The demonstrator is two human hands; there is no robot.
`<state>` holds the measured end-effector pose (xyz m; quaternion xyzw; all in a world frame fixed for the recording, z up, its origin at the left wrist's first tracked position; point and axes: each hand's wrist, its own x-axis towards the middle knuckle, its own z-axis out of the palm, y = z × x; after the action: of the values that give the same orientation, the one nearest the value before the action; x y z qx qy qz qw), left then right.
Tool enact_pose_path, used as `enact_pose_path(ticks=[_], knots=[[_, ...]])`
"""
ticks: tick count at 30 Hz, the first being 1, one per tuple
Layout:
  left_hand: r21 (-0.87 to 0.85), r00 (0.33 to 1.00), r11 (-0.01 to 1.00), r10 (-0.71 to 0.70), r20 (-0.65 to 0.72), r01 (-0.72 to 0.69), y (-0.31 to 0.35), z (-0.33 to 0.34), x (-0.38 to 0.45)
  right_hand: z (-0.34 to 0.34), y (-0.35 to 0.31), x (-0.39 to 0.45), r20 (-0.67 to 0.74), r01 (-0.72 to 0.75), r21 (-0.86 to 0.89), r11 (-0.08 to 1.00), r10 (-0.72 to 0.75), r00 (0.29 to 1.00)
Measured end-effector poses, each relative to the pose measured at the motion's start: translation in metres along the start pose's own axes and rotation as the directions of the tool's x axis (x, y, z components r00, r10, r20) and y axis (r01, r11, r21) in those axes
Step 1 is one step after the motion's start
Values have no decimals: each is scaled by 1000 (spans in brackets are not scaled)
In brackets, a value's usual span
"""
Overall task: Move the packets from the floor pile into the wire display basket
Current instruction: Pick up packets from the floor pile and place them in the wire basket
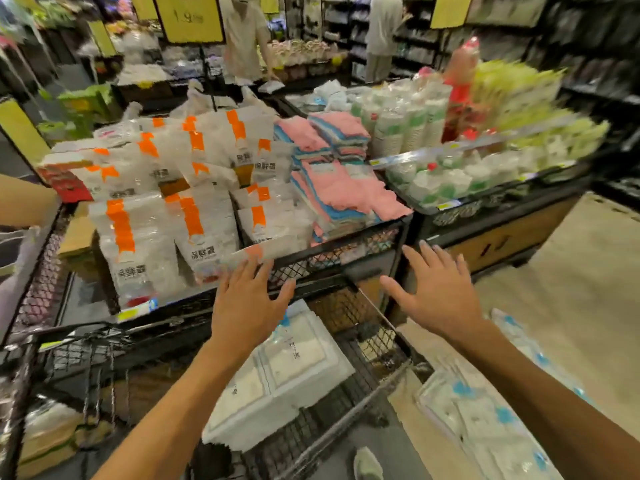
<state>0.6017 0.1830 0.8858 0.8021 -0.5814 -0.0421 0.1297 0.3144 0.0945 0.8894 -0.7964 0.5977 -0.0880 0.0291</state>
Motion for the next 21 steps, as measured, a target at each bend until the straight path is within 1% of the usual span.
enact_pose_path(ticks=[4, 9, 12, 15, 21], knots=[[-68, 987, 986, 158, 39, -155, 58, 14, -4, -15, 59, -53, -18, -193, -10, 981, 193, 981], [-97, 937, 939, 338, 85, -330, 129, 37, -13, -27, 128, -107, -103, -345, -30, 938, 340, 935], [-110, 902, 909, 414, 123, -402, 174, 49, -17, -33, 169, -133, -101, -420, -2, 907, 418, 903], [-112, 863, 877, 480, 157, -467, 222, 66, -18, -37, 210, -158, -128, -507, 7, 862, 504, 854], [-78, 785, 804, 593, 183, -589, 326, 111, -24, -42, 299, -200, -99, -637, 6, 771, 634, 767]])
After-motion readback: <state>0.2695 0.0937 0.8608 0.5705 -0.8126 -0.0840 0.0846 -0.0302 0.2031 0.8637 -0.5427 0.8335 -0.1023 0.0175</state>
